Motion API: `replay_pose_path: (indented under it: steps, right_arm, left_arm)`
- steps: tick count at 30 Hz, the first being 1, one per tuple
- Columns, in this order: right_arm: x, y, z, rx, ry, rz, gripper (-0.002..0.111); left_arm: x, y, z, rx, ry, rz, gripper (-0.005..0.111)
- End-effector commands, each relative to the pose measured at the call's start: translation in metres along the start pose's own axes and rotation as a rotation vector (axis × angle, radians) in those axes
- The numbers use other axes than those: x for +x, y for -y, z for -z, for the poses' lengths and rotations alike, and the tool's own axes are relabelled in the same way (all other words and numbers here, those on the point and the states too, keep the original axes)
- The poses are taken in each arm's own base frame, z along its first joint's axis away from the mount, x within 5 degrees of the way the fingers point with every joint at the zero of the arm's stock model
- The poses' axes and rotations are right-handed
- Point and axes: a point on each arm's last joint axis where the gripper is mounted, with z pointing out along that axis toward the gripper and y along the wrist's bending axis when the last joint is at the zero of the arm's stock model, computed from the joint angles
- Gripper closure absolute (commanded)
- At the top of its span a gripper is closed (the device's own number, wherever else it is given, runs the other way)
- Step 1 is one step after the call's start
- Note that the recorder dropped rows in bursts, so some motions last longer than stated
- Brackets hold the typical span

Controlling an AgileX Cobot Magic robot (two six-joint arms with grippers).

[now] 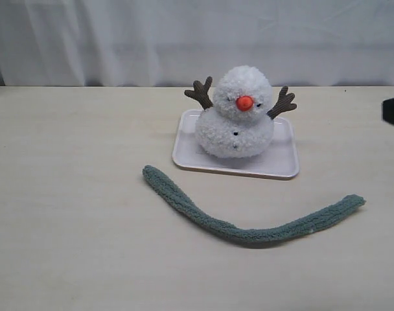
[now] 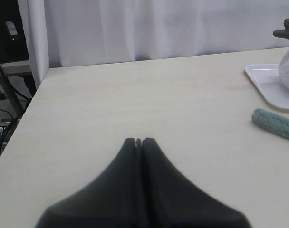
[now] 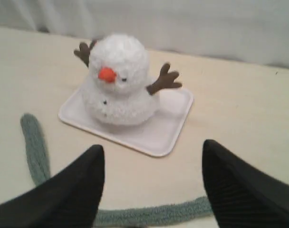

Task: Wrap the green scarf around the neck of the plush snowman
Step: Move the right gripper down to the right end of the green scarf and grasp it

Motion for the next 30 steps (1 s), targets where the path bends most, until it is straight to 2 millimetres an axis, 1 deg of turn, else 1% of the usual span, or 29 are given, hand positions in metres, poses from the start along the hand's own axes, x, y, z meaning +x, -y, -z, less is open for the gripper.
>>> replay_pose_path:
  steps: [1,3,5,8,10,13,17,21,25,30]
  right_arm:
    - [0.010,0.009,-0.051,-0.050,-0.184,0.065,0.035]
    - [0.017,0.012,-0.070,-0.073,-0.252,0.112,0.035]
    - [0.025,0.012,-0.090,-0.118,-0.313,0.216,0.035]
    - [0.037,0.002,-0.115,-0.232,-0.389,0.455,0.035]
    - [0.045,-0.006,-0.127,-0.311,-0.419,0.618,0.035]
    - [0.059,-0.011,-0.143,-0.379,-0.476,0.792,0.035]
    - [0.082,-0.009,-0.160,-0.441,-0.584,0.968,0.035]
    - [0.095,-0.004,-0.175,-0.405,-0.598,1.013,0.035]
    - [0.100,-0.003,-0.188,-0.377,-0.580,1.018,0.035]
    - [0.116,-0.001,-0.209,-0.364,-0.586,1.019,0.035]
  left_arm:
    - [0.000,0.000,0.000,-0.004,0.010,0.009,0.107]
    - [0.000,0.000,0.000,-0.004,0.010,0.009,0.107]
    - [0.000,0.000,0.000,-0.004,0.010,0.009,0.107]
    - [0.000,0.000,0.000,-0.004,0.010,0.009,0.107]
    - [0.000,0.000,0.000,-0.004,0.010,0.009,0.107]
    - [0.000,0.000,0.000,-0.004,0.010,0.009,0.107]
    - [0.000,0.000,0.000,-0.004,0.010,0.009,0.107]
    - [0.000,0.000,0.000,-0.004,0.010,0.009,0.107]
    - [0.000,0.000,0.000,-0.004,0.010,0.009,0.107]
    - [-0.001,0.000,0.000,-0.004,0.012,0.009,0.107]
